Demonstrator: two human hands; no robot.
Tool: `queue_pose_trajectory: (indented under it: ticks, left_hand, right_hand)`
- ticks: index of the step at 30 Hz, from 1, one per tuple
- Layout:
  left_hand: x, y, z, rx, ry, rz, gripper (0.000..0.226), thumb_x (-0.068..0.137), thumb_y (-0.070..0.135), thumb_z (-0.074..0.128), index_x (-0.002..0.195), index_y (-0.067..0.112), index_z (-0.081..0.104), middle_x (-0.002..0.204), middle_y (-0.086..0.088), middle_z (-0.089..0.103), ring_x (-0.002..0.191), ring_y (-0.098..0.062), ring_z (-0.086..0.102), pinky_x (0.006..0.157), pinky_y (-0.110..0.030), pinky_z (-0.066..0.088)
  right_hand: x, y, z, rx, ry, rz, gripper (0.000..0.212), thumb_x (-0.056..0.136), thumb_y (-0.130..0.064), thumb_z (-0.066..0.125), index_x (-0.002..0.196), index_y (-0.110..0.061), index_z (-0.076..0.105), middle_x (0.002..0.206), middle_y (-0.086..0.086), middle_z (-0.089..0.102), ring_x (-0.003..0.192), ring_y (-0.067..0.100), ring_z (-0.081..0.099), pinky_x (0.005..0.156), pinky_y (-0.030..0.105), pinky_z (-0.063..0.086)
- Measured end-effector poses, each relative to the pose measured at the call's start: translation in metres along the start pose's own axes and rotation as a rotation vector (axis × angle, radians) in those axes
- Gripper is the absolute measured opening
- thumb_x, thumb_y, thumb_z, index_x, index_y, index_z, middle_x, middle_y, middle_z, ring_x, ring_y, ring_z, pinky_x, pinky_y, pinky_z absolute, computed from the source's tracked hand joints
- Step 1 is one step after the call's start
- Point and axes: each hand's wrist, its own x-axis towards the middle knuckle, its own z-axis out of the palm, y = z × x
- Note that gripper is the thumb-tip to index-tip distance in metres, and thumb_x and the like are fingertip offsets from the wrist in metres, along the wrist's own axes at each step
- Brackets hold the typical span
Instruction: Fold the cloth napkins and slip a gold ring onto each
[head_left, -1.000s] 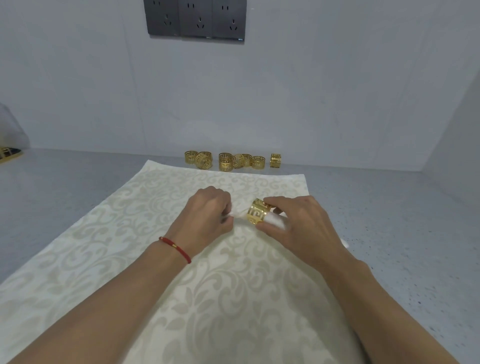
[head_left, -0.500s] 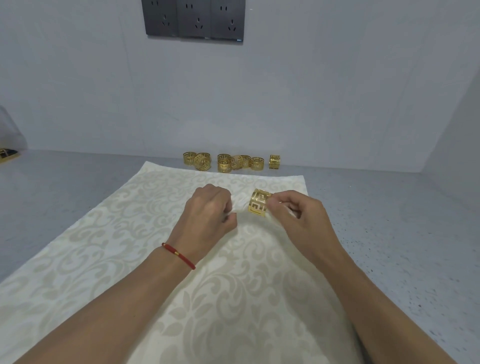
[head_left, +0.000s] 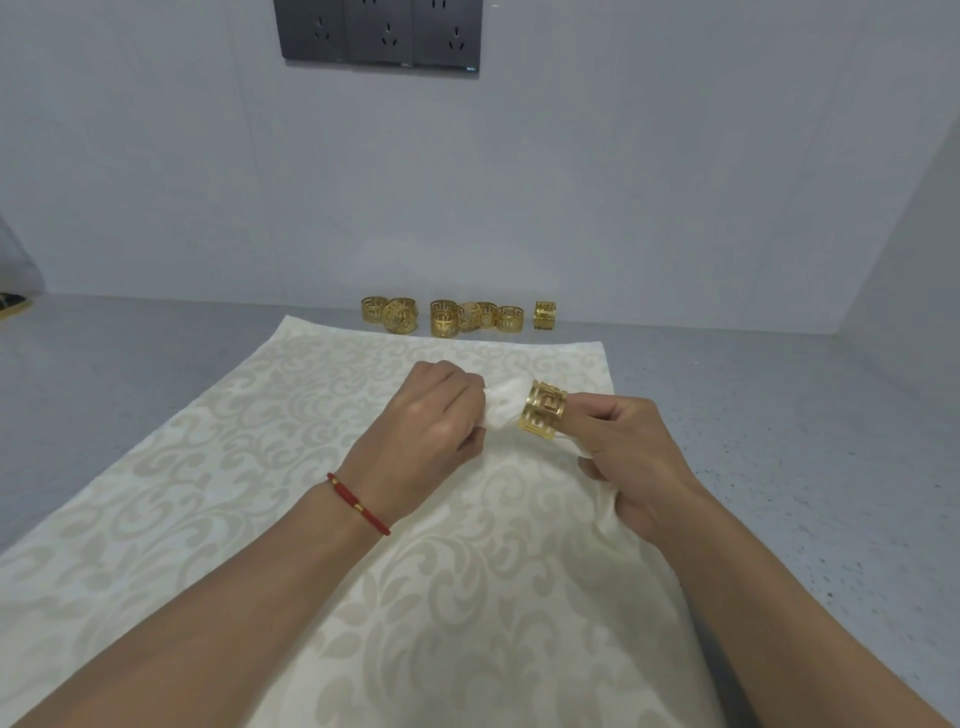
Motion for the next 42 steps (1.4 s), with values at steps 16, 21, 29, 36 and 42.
queue_pose_trajectory:
  ticks: [16,21,29,36,42]
  left_hand:
    - [-0.001,0.000,0.001,-0.047,0.001,0.070,0.015,0.077,-0.010,0.050,0.070,0.001,0.058,0.076,-0.007,0.059,0.073,-0.025,0.052,0.069,-0.033,0.045]
    - [-0.002,0.001,-0.002,-0.187,-0.167,-0.130,0.022,0.070,-0.001,0.069,0.083,0.011,0.056,0.081,0.001,0.055,0.074,-0.020,0.049,0.067,-0.034,0.047]
    - [0.010,0.006,-0.007,-0.611,-0.446,-0.414,0.053,0.086,0.060,0.060,0.133,0.036,0.056,0.121,0.028,0.058,0.118,-0.003,0.047,0.099,-0.035,0.043]
    - [0.012,0.001,-0.009,-0.889,-0.353,-0.638,0.024,0.090,0.032,0.072,0.113,0.024,0.070,0.110,0.007,0.071,0.108,-0.012,0.062,0.088,-0.037,0.053]
    - [0.014,-0.001,-0.009,-0.970,-0.327,-0.726,0.025,0.091,0.030,0.070,0.115,0.022,0.069,0.111,0.008,0.071,0.109,-0.006,0.063,0.090,-0.020,0.049]
  right_hand:
    - [-0.005,-0.002,0.001,0.040,-0.001,0.086,0.011,0.077,-0.033,0.087,0.085,-0.025,0.085,0.075,-0.014,0.074,0.061,0.008,0.054,0.060,0.026,0.040]
    - [-0.004,-0.001,0.002,0.110,0.028,0.051,0.016,0.072,-0.025,0.091,0.086,-0.019,0.084,0.063,-0.014,0.065,0.055,-0.002,0.059,0.065,0.022,0.046]
    - [-0.010,-0.005,0.008,-0.046,-0.057,-0.108,0.006,0.076,-0.016,0.088,0.080,-0.016,0.084,0.090,0.015,0.078,0.081,0.021,0.076,0.074,0.030,0.057]
    - [-0.016,-0.008,0.010,0.067,-0.033,-0.100,0.002,0.082,-0.013,0.082,0.083,-0.014,0.084,0.077,0.006,0.078,0.072,0.014,0.076,0.065,0.025,0.060]
    - [-0.014,-0.006,0.012,0.140,0.058,-0.127,0.010,0.081,-0.018,0.085,0.090,-0.013,0.083,0.085,0.006,0.080,0.078,0.018,0.078,0.066,0.028,0.060]
